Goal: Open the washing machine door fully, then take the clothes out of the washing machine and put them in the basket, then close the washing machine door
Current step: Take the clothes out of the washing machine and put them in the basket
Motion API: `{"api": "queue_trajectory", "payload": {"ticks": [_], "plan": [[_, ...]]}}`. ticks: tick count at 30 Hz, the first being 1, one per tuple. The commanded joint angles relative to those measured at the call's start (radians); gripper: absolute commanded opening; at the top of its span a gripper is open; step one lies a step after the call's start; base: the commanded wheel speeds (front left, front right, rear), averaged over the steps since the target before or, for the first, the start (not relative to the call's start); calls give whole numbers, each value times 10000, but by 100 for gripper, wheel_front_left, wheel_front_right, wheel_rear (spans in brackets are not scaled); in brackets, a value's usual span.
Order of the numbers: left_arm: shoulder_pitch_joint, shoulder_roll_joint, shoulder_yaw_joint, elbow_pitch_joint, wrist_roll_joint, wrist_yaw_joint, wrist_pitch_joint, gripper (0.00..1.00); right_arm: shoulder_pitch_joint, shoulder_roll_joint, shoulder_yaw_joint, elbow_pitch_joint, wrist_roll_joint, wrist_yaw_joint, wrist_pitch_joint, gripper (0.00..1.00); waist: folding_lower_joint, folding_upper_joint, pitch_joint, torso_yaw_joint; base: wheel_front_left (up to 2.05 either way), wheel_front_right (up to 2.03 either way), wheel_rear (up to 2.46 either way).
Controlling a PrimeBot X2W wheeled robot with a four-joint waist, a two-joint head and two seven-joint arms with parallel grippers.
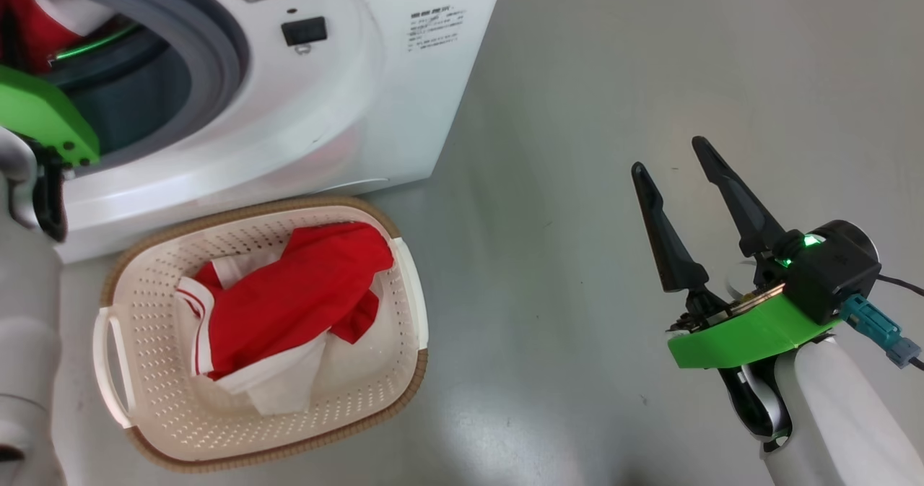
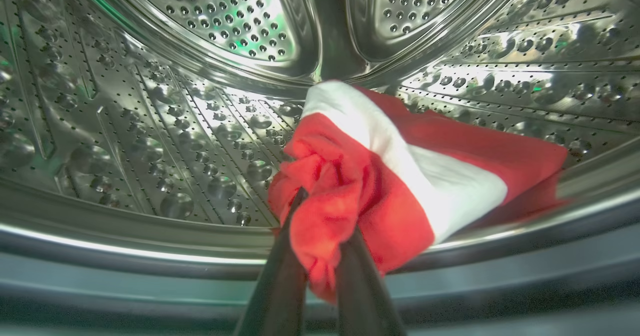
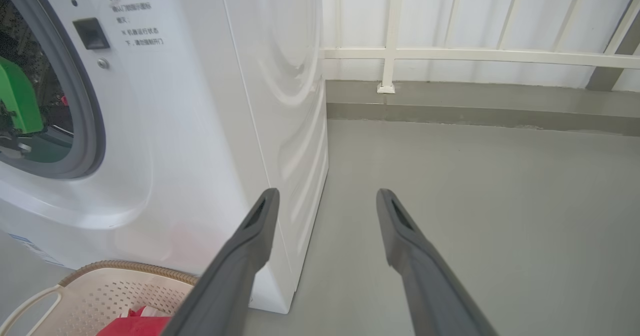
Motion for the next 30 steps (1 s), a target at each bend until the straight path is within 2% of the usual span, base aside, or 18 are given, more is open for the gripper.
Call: {"api": "queue_trajectory", "payload": {"ticks": [1,7,12,23,30], "plan": [[282,434,90,-284,-36,-71,-171,0,-30,-23,123,-212,37,48,-63,100,0,0,-68,50,0,0,0],[896,311,101,-928,-164,-285,-497,0,91,-31,70,-167,60,48,-63,100,0,0,-473,195,0,0,0],[1663,219,253,-1915,-252,-260,-538,0,266,-124,80,-67,80,48,-63,100,0,0,-956,351,0,0,0],[4045,12,752,-4194,-353,-275,-542,0,671,-107,113,145,49,48,-63,100,0,0,-2185,441,0,0,0],[5886,-351,938,-5567,-418,-190,-543,0,1292,-138,89,336,15,48,-63,100,0,0,-3325,527,0,0,0]]}}
